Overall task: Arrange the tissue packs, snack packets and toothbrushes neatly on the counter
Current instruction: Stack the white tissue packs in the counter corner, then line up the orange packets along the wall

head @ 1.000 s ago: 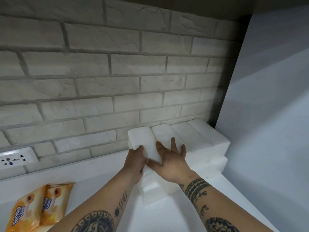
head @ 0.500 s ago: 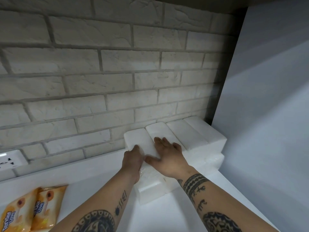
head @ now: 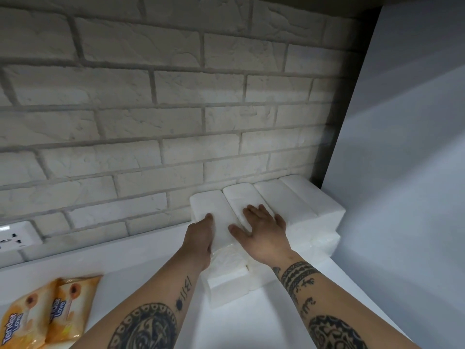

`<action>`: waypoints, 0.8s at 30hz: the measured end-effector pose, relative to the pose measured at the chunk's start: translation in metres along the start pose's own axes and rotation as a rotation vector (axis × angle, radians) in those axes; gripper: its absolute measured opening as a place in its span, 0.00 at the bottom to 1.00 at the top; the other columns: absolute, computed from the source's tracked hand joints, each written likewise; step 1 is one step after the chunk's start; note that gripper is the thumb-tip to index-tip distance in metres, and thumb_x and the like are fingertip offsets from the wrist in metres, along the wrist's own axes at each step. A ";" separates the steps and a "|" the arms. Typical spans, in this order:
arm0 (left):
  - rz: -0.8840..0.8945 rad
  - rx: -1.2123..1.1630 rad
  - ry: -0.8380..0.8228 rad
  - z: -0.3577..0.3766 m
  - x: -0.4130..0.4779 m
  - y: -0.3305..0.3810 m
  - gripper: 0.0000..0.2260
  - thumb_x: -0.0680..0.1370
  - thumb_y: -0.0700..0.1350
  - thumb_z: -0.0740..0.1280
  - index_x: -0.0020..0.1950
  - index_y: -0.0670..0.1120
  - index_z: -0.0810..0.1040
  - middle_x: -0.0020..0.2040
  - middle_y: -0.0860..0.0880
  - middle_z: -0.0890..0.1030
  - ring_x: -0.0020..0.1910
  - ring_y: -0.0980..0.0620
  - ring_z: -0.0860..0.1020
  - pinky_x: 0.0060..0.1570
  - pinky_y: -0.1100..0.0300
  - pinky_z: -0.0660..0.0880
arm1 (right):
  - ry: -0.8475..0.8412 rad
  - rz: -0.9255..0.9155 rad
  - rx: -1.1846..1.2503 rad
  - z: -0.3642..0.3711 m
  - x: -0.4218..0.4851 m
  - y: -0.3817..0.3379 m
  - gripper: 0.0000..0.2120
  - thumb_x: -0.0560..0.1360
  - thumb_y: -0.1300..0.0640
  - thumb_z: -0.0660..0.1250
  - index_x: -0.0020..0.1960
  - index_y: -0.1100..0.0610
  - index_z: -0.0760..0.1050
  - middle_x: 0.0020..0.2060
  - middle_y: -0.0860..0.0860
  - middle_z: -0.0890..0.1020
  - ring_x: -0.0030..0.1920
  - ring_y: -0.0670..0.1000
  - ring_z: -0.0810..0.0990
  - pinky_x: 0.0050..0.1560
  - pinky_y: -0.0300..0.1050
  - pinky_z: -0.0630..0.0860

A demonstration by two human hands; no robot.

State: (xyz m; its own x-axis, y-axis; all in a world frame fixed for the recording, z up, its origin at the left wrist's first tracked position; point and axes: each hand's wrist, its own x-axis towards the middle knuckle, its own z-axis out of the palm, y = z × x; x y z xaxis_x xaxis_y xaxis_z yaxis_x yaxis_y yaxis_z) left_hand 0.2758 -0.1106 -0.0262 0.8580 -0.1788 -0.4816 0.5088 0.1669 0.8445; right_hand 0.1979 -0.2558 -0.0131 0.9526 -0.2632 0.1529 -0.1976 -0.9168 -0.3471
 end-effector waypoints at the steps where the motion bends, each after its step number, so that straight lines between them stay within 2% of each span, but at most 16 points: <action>1: 0.000 0.000 -0.011 -0.002 0.001 -0.001 0.19 0.79 0.58 0.68 0.60 0.45 0.82 0.48 0.42 0.88 0.45 0.39 0.87 0.54 0.39 0.83 | 0.002 -0.002 -0.005 0.000 0.000 0.000 0.37 0.78 0.29 0.52 0.81 0.49 0.60 0.82 0.44 0.58 0.82 0.48 0.49 0.79 0.58 0.44; 4: -0.004 -0.040 -0.066 -0.009 0.008 -0.005 0.30 0.72 0.66 0.71 0.65 0.46 0.80 0.53 0.43 0.88 0.50 0.39 0.87 0.56 0.38 0.82 | -0.002 -0.015 -0.020 0.000 -0.001 -0.001 0.37 0.79 0.30 0.51 0.81 0.49 0.59 0.82 0.45 0.57 0.82 0.48 0.49 0.79 0.58 0.43; 7: 0.010 -0.043 -0.095 -0.020 0.000 -0.015 0.36 0.71 0.74 0.65 0.69 0.51 0.77 0.59 0.45 0.86 0.57 0.41 0.85 0.63 0.40 0.79 | 0.005 -0.021 -0.014 -0.003 -0.003 0.000 0.36 0.80 0.31 0.50 0.82 0.50 0.58 0.82 0.46 0.57 0.82 0.50 0.47 0.79 0.60 0.40; 9: 0.044 -0.007 -0.061 -0.031 -0.017 -0.018 0.35 0.75 0.72 0.61 0.76 0.54 0.71 0.69 0.50 0.79 0.66 0.44 0.80 0.69 0.43 0.74 | 0.078 -0.021 -0.020 -0.003 -0.008 -0.001 0.35 0.81 0.32 0.48 0.81 0.50 0.60 0.81 0.45 0.59 0.82 0.50 0.47 0.79 0.62 0.38; 11: 0.074 0.084 -0.005 -0.047 -0.027 -0.020 0.29 0.82 0.66 0.58 0.80 0.55 0.64 0.77 0.52 0.69 0.73 0.47 0.72 0.73 0.44 0.69 | 0.207 -0.049 -0.023 -0.003 -0.016 -0.008 0.35 0.79 0.32 0.45 0.78 0.49 0.66 0.80 0.45 0.63 0.82 0.51 0.50 0.78 0.64 0.40; 13: 0.100 0.193 0.028 -0.066 -0.041 -0.018 0.22 0.84 0.60 0.58 0.77 0.54 0.69 0.73 0.51 0.71 0.69 0.48 0.73 0.71 0.43 0.72 | 0.340 -0.139 -0.004 0.001 -0.025 -0.022 0.33 0.77 0.35 0.47 0.72 0.50 0.73 0.76 0.47 0.71 0.81 0.53 0.58 0.76 0.66 0.45; 14: 0.122 0.249 0.034 -0.077 -0.050 -0.016 0.15 0.85 0.57 0.59 0.68 0.54 0.75 0.66 0.50 0.74 0.64 0.48 0.75 0.70 0.42 0.73 | 0.385 -0.195 0.006 0.004 -0.030 -0.031 0.30 0.77 0.38 0.50 0.69 0.51 0.76 0.73 0.48 0.74 0.80 0.53 0.61 0.75 0.67 0.47; 15: 0.144 0.296 0.040 -0.088 -0.060 -0.015 0.08 0.85 0.54 0.60 0.58 0.55 0.77 0.60 0.50 0.75 0.59 0.48 0.77 0.68 0.43 0.74 | 0.410 -0.242 0.020 0.007 -0.034 -0.042 0.28 0.77 0.40 0.53 0.67 0.51 0.78 0.71 0.48 0.76 0.79 0.54 0.63 0.75 0.66 0.49; 16: 0.163 0.337 0.047 -0.099 -0.070 -0.012 0.04 0.84 0.51 0.61 0.54 0.55 0.76 0.56 0.50 0.76 0.56 0.48 0.77 0.65 0.44 0.75 | 0.409 -0.279 0.039 0.009 -0.039 -0.053 0.25 0.76 0.42 0.55 0.65 0.51 0.79 0.70 0.48 0.77 0.78 0.54 0.64 0.74 0.65 0.50; 17: 0.183 0.366 0.047 -0.111 -0.081 -0.011 0.03 0.83 0.49 0.62 0.54 0.56 0.75 0.53 0.50 0.78 0.54 0.47 0.78 0.61 0.48 0.76 | 0.389 -0.309 0.062 0.013 -0.044 -0.066 0.23 0.76 0.43 0.57 0.64 0.51 0.79 0.70 0.47 0.77 0.78 0.53 0.64 0.74 0.64 0.50; 19: 0.241 0.447 0.049 -0.138 -0.096 -0.010 0.04 0.82 0.45 0.63 0.54 0.54 0.74 0.49 0.48 0.77 0.48 0.48 0.75 0.51 0.53 0.72 | 0.334 -0.356 0.112 0.022 -0.055 -0.092 0.20 0.75 0.46 0.61 0.63 0.51 0.80 0.69 0.47 0.78 0.78 0.53 0.64 0.75 0.62 0.49; 20: 0.277 0.511 0.052 -0.152 -0.103 -0.010 0.04 0.81 0.43 0.63 0.52 0.52 0.74 0.49 0.47 0.76 0.48 0.49 0.74 0.50 0.53 0.70 | 0.309 -0.377 0.135 0.029 -0.062 -0.106 0.20 0.74 0.47 0.62 0.63 0.51 0.80 0.68 0.48 0.78 0.77 0.53 0.65 0.74 0.60 0.50; 22: 0.337 0.625 0.071 -0.185 -0.113 -0.018 0.06 0.82 0.44 0.63 0.55 0.50 0.80 0.54 0.48 0.79 0.54 0.47 0.77 0.56 0.51 0.74 | 0.241 -0.401 0.168 0.045 -0.079 -0.132 0.20 0.74 0.48 0.62 0.63 0.52 0.80 0.67 0.48 0.79 0.76 0.53 0.67 0.72 0.57 0.52; 24: 0.364 0.728 0.101 -0.214 -0.124 -0.025 0.12 0.83 0.46 0.65 0.64 0.47 0.82 0.63 0.48 0.81 0.62 0.47 0.78 0.62 0.53 0.74 | 0.140 -0.403 0.173 0.061 -0.098 -0.152 0.20 0.75 0.48 0.62 0.65 0.51 0.79 0.67 0.47 0.78 0.75 0.52 0.67 0.70 0.53 0.53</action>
State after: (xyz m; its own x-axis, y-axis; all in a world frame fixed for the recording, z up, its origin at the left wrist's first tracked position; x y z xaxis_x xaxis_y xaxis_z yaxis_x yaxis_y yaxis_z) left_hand 0.1715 0.1150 -0.0376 0.9804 -0.1407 -0.1378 0.0543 -0.4795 0.8759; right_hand 0.1489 -0.0729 -0.0317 0.9024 0.0553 0.4272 0.2355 -0.8937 -0.3818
